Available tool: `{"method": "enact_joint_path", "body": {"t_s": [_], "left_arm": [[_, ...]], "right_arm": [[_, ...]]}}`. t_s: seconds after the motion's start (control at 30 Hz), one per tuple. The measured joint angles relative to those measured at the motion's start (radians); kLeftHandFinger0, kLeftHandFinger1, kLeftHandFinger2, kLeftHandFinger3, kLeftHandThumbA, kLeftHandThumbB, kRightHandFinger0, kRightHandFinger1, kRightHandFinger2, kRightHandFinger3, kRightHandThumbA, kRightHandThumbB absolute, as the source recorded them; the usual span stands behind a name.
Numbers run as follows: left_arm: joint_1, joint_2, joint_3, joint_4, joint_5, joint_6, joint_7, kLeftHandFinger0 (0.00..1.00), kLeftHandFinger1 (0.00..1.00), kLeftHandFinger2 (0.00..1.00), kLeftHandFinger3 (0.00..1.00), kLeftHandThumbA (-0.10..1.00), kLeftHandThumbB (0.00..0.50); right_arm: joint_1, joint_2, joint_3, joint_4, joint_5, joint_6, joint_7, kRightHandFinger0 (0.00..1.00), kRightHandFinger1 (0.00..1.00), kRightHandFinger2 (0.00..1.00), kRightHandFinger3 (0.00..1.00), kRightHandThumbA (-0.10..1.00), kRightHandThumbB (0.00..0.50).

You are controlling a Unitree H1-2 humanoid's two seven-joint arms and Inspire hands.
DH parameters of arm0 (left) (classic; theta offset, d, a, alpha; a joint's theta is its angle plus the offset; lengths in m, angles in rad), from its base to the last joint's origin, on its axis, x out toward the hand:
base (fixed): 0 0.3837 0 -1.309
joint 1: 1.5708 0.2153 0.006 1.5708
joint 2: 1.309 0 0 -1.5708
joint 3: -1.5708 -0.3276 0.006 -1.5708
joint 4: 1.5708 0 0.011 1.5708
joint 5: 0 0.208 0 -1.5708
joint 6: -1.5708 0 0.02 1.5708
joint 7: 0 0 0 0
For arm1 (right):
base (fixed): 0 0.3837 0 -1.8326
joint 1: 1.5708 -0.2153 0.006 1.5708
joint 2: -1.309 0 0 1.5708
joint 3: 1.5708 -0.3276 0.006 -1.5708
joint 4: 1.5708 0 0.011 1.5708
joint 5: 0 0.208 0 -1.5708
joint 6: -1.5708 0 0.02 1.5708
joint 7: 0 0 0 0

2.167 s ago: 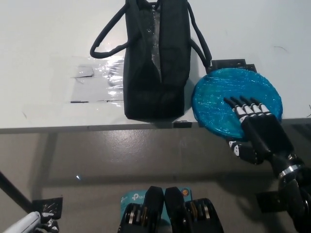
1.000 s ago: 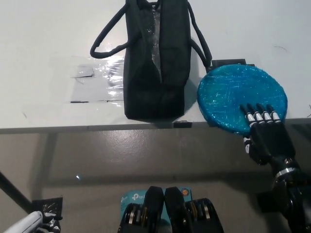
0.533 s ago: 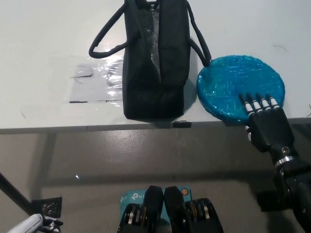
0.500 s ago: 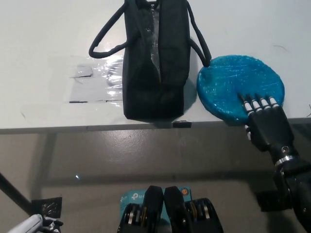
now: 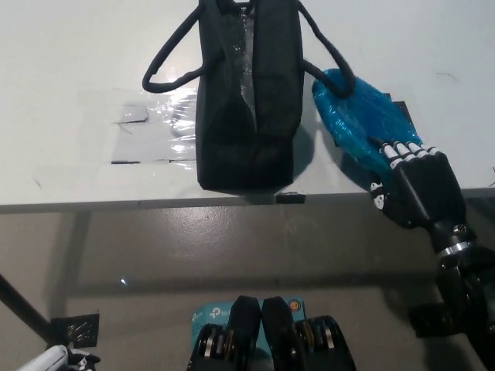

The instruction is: The robot uses its right hand to pick up a stack of plates kept in the middle of the desk and put it inside a bag kept next to it

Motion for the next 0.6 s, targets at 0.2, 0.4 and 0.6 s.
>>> {"method": "enact_joint_path", "body": {"t_s": [0.2,0.4,0.6], "left_arm": [[0.000,-0.003,0.000,0.001,-0.002,0.000,0.000,0.73,0.72,0.85,0.95,0.49,0.000],[0.001,-0.005,0.000,0.002,-0.002,0.000,0.000,0.75,0.72,0.85,0.95,0.40,0.000],[0.004,-0.011,0.000,0.002,-0.002,-0.001,0.000,0.73,0.72,0.85,0.94,0.41,0.000]], "right_arm": [[0.018,0.061,-0.100,-0.036,0.111,0.004,0.021,0.00,0.00,0.00,0.00,-0.10,0.204],[0.024,0.132,-0.211,-0.066,0.217,0.032,0.040,0.00,0.00,0.00,0.03,-0.10,0.040],[0.021,0.189,-0.321,-0.082,0.343,0.056,0.051,0.00,0.00,0.04,0.04,-0.10,0.121]]}}
